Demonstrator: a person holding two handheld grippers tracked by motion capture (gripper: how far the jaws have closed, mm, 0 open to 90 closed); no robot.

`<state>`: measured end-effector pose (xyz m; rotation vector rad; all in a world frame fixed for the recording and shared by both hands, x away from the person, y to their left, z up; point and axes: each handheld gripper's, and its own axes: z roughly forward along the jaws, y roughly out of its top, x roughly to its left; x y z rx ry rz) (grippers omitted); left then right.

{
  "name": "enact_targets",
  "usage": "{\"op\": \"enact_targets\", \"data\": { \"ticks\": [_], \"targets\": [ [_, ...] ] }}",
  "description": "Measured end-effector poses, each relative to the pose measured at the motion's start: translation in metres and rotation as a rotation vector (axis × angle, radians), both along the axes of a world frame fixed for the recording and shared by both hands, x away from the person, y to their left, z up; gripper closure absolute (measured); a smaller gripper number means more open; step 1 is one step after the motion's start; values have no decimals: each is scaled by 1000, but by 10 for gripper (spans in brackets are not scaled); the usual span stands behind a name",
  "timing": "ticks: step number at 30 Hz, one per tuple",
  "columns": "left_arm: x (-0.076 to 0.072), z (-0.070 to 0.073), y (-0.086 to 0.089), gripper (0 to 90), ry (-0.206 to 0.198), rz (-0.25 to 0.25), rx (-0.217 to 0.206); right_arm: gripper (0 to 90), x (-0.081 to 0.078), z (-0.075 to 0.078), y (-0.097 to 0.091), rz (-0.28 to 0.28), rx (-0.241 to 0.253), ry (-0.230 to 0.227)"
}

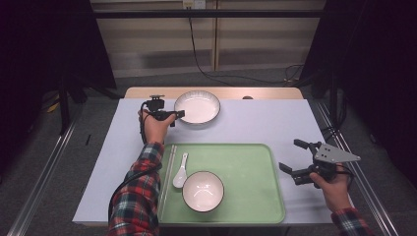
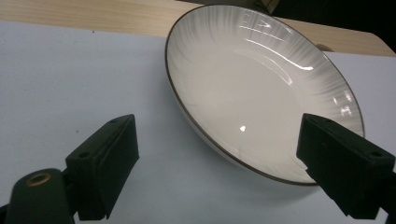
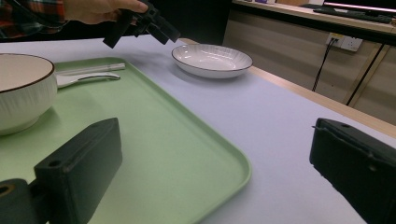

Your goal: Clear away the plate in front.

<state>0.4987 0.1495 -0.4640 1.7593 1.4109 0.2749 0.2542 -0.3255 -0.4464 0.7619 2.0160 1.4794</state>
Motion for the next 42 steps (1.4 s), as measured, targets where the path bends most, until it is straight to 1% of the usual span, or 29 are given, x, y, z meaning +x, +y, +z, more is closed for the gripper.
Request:
{"op": "enact_targets", "data": {
  "ticks": [3,5,6,8,10,12,13,15,18,20,23,24,25,26,27,28,30,31,32,33,34,35,36,37,38,39,40,41,42],
  "targets": [
    [6,-3,-1,134,2,15,14,17,0,0,0,0,5,5],
    [10,-5,-2,135,11,36,4,17,0,0,-1,5,4,5],
    [12,-6,-2,135,10,34,17,17,0,0,0,-2,7,1],
    [15,-6,-2,140,14,42,21,17,0,0,-1,4,4,4],
    [18,-7,-2,142,8,55,21,17,0,0,-1,-12,1,-1],
    [20,-9,-3,150,10,56,38,17,0,0,-1,2,9,4],
    [21,-10,-3,162,12,58,34,17,0,0,-1,-7,8,2],
    [23,-12,-4,163,22,69,29,17,0,0,0,-5,7,4],
    [25,-15,-4,196,21,83,14,17,0,-1,0,-9,12,1],
    [26,-15,-5,230,22,81,32,17,0,-1,0,-7,13,4],
    [28,-17,-7,266,27,72,24,17,1,-1,0,6,16,14],
    [29,-18,-7,288,31,71,26,17,1,-1,0,-2,19,5],
    [30,-20,-9,309,35,79,16,17,1,-1,0,-1,19,6],
    [31,-21,-8,317,38,75,23,17,1,-1,0,2,17,10],
    [31,-21,-9,326,35,81,14,17,1,-1,0,7,15,15],
    [32,-22,-9,354,45,73,18,17,0,-1,0,4,19,18],
    [33,-23,-11,372,47,86,-8,17,1,-1,0,-6,18,9],
    [33,-23,-11,381,42,85,-3,17,1,-1,-1,-8,11,7],
    [34,-24,-11,385,43,86,-9,17,1,-1,0,-12,12,4],
    [34,-24,-11,390,49,90,-24,17,1,-1,0,-1,20,10],
    [34,-23,-11,415,59,94,-33,17,1,-1,0,-7,19,4],
    [35,-24,-12,433,54,87,-23,17,1,-1,-1,-1,14,-5],
    [35,-24,-14,433,53,96,-29,17,1,-1,-1,-12,15,-5],
    [35,-24,-14,442,62,82,-39,17,1,-1,-2,-10,17,-7],
    [35,-24,-14,485,66,83,-41,17,1,0,-2,2,20,-2],
    [36,-24,-15,491,64,85,-30,17,1,-1,-2,4,19,-2],
    [36,-24,-17,502,67,87,-39,17,1,-1,-1,-14,19,-6],
    [36,-26,-18,509,65,86,-66,17,1,-1,-1,-10,19,-4],
    [36,-26,-20,511,69,93,-75,17,1,-1,-1,-9,20,-7]
  ]
}}
